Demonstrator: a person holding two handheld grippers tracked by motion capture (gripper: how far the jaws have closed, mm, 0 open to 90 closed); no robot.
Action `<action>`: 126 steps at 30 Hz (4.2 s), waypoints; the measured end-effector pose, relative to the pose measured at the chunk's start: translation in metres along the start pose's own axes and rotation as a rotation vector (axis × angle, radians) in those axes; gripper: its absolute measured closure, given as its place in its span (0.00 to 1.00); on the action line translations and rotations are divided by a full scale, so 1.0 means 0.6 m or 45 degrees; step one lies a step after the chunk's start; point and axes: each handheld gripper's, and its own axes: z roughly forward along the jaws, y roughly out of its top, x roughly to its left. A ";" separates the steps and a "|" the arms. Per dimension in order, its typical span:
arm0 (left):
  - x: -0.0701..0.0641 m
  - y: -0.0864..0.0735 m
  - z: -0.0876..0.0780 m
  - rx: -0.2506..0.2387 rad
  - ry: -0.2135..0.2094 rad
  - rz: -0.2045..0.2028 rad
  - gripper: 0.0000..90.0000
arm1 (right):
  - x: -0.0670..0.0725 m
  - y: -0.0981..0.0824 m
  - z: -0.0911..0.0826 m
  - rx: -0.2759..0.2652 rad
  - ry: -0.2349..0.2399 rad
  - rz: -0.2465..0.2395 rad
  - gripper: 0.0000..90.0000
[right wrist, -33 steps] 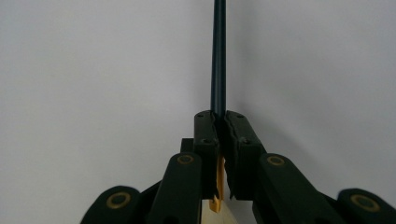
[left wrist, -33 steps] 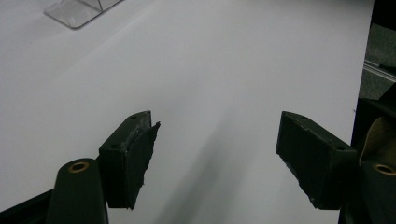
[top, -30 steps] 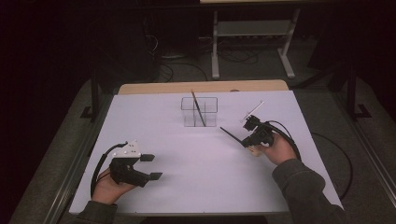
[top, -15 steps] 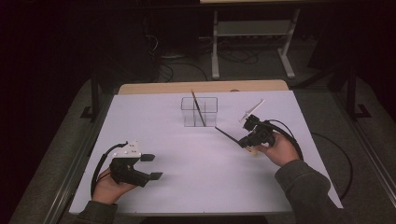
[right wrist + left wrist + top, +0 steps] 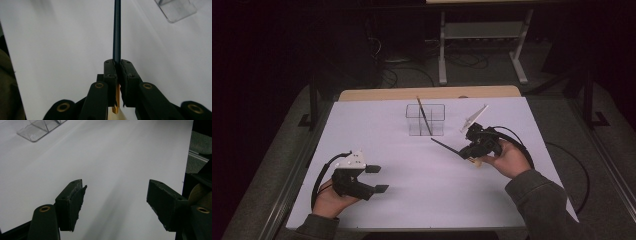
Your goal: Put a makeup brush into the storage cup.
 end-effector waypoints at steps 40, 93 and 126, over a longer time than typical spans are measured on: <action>-0.029 0.121 0.024 0.084 -0.071 0.202 0.37 | 0.098 0.050 0.024 0.044 0.227 -0.330 0.92; -0.046 0.117 0.079 0.336 -0.315 0.330 0.89 | 0.147 0.062 0.055 0.073 0.337 -0.482 0.92; -0.048 0.109 0.067 0.289 -0.361 0.383 0.94 | 0.127 0.045 0.047 0.034 0.430 -0.517 0.92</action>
